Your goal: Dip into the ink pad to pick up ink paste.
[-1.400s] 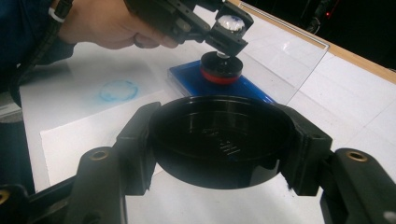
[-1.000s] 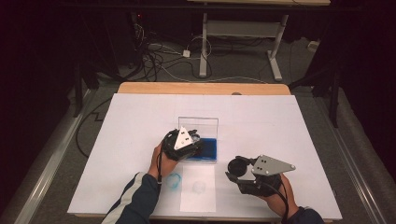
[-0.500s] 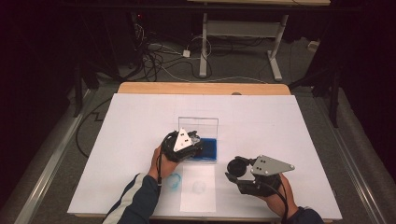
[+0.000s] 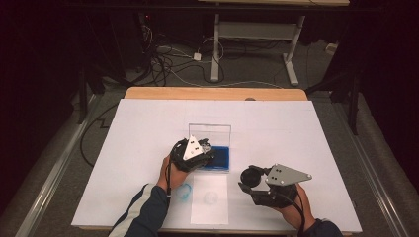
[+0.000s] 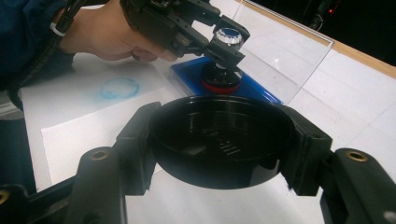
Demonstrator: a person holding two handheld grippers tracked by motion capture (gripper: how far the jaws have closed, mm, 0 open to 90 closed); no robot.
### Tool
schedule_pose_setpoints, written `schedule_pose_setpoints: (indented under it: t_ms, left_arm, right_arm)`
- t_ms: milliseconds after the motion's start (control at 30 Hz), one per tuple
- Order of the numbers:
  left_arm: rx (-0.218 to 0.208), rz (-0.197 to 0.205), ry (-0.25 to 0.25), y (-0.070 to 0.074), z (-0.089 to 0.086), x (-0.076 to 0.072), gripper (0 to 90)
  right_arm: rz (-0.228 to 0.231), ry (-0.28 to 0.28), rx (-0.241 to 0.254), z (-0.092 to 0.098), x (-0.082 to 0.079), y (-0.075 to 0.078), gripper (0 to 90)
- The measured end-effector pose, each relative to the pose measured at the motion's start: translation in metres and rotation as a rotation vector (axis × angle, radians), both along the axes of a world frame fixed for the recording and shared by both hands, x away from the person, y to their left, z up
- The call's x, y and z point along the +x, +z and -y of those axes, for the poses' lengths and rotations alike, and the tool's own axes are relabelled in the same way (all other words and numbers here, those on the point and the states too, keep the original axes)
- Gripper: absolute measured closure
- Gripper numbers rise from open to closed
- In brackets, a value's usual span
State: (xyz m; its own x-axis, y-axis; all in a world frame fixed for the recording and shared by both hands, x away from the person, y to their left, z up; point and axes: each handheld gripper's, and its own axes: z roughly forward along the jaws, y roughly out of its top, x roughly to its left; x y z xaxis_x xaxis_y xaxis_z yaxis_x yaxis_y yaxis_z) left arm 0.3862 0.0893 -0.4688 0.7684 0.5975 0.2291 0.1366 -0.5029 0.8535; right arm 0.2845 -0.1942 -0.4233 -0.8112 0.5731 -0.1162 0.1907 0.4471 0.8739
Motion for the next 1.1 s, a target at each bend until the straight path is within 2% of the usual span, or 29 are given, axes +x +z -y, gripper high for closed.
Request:
schedule_pose_setpoints:
  t_ms: [167, 367, 467, 633, 1100]
  left_arm:
    - [0.001, 0.0, -0.003, 0.001, -0.001, 0.0, 55.1]
    - [-0.035, -0.013, -0.008, 0.003, -0.004, 0.0, 55.2]
    - [-0.014, -0.002, -0.015, 0.005, -0.002, -0.003, 55.2]
    - [-0.023, 0.009, -0.026, 0.011, -0.005, -0.007, 55.2]
    - [-0.044, 0.039, -0.017, 0.023, -0.016, -0.009, 55.2]
  right_arm:
    - [0.001, -0.002, 0.004, 0.001, 0.0, 0.0, 38.7]
    - [0.004, -0.005, 0.007, 0.001, 0.0, 0.001, 38.7]
    - [0.007, -0.008, 0.009, 0.002, 0.0, 0.002, 38.7]
    - [0.011, -0.014, 0.012, 0.002, -0.001, 0.003, 38.7]
    - [0.018, -0.018, 0.026, 0.004, 0.001, 0.004, 38.7]
